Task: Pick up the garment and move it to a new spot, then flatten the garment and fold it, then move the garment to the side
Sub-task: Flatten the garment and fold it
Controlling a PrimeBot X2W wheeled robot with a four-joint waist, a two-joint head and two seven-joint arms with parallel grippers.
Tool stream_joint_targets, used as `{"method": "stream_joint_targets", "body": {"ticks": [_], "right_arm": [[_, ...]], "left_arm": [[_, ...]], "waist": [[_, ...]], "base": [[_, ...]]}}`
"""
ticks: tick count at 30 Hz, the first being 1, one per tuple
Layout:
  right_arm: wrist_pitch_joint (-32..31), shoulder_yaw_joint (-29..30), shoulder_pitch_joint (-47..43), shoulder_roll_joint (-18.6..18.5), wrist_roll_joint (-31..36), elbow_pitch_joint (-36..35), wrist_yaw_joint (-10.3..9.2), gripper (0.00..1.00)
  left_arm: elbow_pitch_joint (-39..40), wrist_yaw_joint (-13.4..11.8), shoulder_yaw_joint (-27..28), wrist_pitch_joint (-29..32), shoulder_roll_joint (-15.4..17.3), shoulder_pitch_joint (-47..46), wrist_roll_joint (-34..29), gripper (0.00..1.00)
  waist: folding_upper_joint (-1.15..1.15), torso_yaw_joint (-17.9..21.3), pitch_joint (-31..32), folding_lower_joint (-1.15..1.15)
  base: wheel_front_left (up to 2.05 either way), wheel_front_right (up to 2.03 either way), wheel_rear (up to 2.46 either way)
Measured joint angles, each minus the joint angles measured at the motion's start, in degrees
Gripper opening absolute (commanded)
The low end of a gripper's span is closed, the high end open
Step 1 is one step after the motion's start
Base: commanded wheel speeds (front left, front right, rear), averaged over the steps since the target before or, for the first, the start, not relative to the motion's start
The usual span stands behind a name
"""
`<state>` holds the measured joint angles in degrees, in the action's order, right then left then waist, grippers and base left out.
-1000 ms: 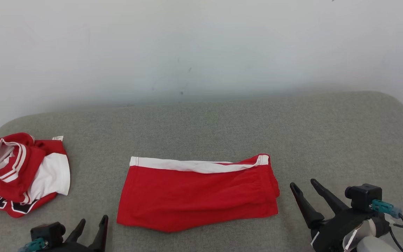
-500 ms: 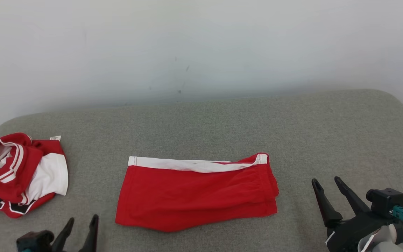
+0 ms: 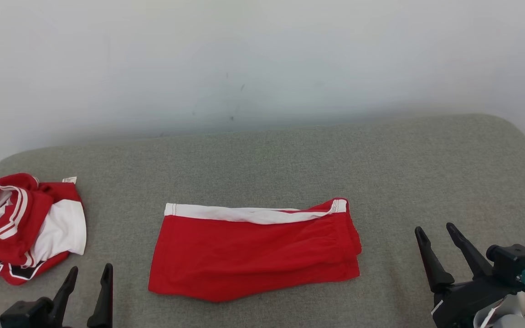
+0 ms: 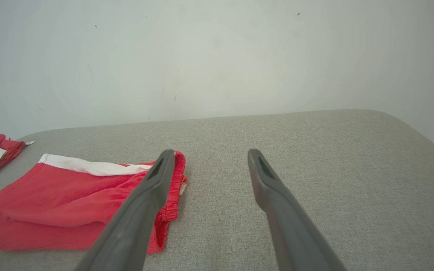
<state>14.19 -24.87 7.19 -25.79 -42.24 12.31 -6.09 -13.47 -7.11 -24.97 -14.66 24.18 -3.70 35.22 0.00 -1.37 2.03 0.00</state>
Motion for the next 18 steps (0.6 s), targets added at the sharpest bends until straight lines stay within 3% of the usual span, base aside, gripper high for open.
{"method": "stream_joint_targets", "body": {"ticks": [11,18], "right_arm": [[0.02,2.43,-2.01,0.02,1.0,-1.97,-0.48,1.0],[0.02,3.38,-3.1,0.09,1.1,-2.22,-0.71,1.0]], "left_arm": [[5.72,-0.01,5.94,0.0,-3.26,5.28,-6.56,1.0],[8.64,0.0,6.75,0.0,-4.7,6.04,-10.43,1.0]], "waist": [[0.0,-0.1,-0.45,0.0],[0.0,-1.87,-0.73,0.0]], "base": [[0.0,0.0,0.0],[0.0,0.0,0.0]]}}
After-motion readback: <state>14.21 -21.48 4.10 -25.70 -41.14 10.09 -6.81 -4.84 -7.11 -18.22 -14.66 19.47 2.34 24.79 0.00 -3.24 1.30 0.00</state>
